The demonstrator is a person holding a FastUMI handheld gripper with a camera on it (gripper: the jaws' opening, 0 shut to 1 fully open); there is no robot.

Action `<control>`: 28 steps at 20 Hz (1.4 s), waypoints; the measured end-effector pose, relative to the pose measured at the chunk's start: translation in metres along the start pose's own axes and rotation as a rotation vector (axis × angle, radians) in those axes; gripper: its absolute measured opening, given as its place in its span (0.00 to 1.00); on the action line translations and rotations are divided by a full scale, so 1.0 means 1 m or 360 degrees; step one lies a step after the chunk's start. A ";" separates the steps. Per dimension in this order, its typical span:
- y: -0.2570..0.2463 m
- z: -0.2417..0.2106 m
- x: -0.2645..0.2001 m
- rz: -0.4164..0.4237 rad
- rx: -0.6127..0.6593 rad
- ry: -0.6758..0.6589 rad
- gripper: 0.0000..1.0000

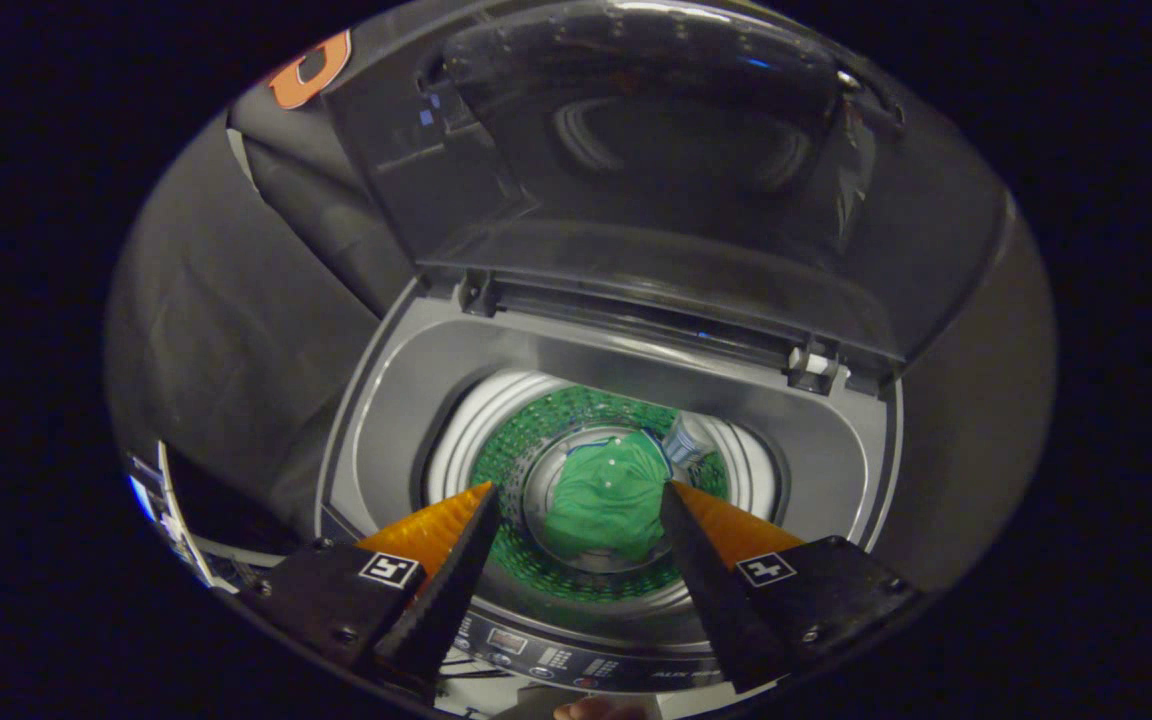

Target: Put the clothes into the washing machine and then close the washing machine lid.

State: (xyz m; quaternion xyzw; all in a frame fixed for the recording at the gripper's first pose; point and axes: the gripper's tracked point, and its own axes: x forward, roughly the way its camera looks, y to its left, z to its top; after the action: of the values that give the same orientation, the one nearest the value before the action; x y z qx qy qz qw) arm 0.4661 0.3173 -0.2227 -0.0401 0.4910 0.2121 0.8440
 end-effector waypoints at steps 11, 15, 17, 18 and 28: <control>0.036 0.179 -0.152 0.0149 -0.0172 -0.0626 1.00; 0.014 0.237 -0.150 0.0055 -0.0058 -0.0684 1.00; 0.002 0.247 -0.133 0.0003 0.0005 -0.0641 1.00; -0.004 0.253 -0.125 -0.0015 0.0028 -0.0628 1.00; -0.030 0.254 -0.083 -0.0097 0.0222 -0.0594 1.00</control>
State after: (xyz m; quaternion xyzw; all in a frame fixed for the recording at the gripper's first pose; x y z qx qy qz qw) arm 0.6489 0.3337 -0.0265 0.0435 0.3383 0.1559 0.9270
